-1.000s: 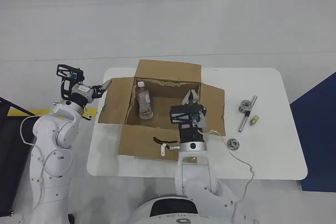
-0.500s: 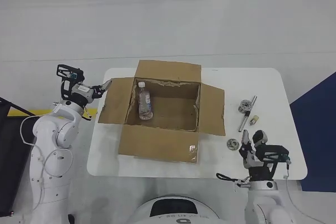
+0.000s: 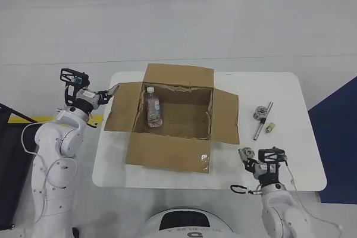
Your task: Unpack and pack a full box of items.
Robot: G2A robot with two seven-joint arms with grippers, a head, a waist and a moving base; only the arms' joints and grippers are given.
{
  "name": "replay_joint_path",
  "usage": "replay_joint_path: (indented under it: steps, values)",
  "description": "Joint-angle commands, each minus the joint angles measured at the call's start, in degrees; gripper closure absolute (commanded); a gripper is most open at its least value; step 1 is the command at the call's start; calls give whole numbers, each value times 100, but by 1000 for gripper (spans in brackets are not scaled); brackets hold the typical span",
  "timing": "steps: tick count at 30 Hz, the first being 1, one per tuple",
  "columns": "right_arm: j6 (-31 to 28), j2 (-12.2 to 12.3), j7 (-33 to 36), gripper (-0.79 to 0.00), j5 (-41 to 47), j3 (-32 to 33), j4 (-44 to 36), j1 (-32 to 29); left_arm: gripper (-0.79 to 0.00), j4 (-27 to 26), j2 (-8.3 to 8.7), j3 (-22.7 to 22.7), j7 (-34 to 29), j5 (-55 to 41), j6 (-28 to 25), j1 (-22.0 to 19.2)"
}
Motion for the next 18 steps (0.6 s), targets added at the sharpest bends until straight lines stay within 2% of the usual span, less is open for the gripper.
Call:
replay_joint_path:
  steps: [1,3,7,15,18]
  values:
    - [58,5,483,-566,-438,-112,234,251,-785,0,0,0,0,0,0,0]
    - [93,-7,734,-379,-491,-237,494,500,-785,0,0,0,0,0,0,0]
    - [156,-28,997,-308,-290,-257,909,930,-785,0,0,0,0,0,0,0]
    - [109,-34,1296,-262,-143,-176,1350,1378,-785,0,0,0,0,0,0,0]
    - [39,-33,1317,-271,-130,-176,1426,1416,-785,0,0,0,0,0,0,0]
